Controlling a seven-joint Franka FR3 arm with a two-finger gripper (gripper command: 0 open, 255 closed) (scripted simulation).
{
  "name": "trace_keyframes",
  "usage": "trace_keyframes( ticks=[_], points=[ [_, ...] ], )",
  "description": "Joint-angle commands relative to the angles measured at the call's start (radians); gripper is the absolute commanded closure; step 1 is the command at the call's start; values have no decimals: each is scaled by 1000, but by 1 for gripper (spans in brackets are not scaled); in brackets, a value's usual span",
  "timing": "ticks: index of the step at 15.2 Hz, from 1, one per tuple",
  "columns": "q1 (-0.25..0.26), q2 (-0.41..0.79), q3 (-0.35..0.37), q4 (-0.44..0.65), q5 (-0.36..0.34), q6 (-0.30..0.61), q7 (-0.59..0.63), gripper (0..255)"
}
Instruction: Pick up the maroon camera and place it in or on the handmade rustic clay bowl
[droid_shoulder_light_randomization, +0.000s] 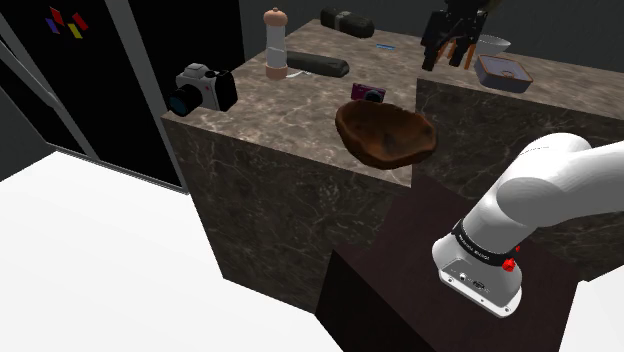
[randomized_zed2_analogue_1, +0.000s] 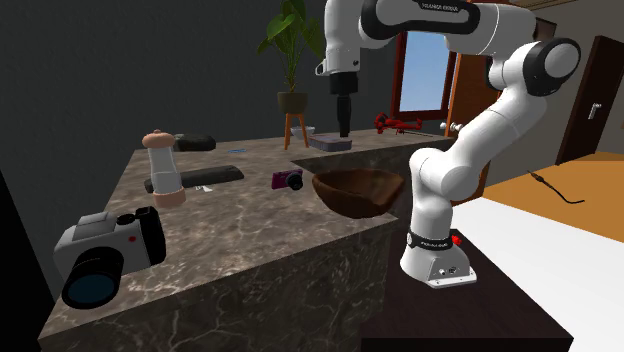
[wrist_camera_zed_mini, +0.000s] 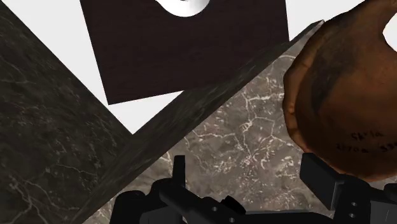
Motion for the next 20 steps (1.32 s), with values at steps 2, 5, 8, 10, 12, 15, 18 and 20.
trace_keyframes(
  ticks=[2,5,8,10,12,15,18,20],
  points=[
    [6,7,16,-22,-17,50,-4,0],
    [19,37,63,-82,-71,201,-11,0],
    [26,84,109,-131,-134,355,-6,0],
    [24,123,141,-157,-182,459,6,0],
    [16,170,174,-177,-238,561,25,0],
    [0,227,212,-189,-309,668,56,0],
    [-10,247,207,-213,-322,712,62,0],
    [-17,262,203,-227,-331,742,67,0]
  ],
)
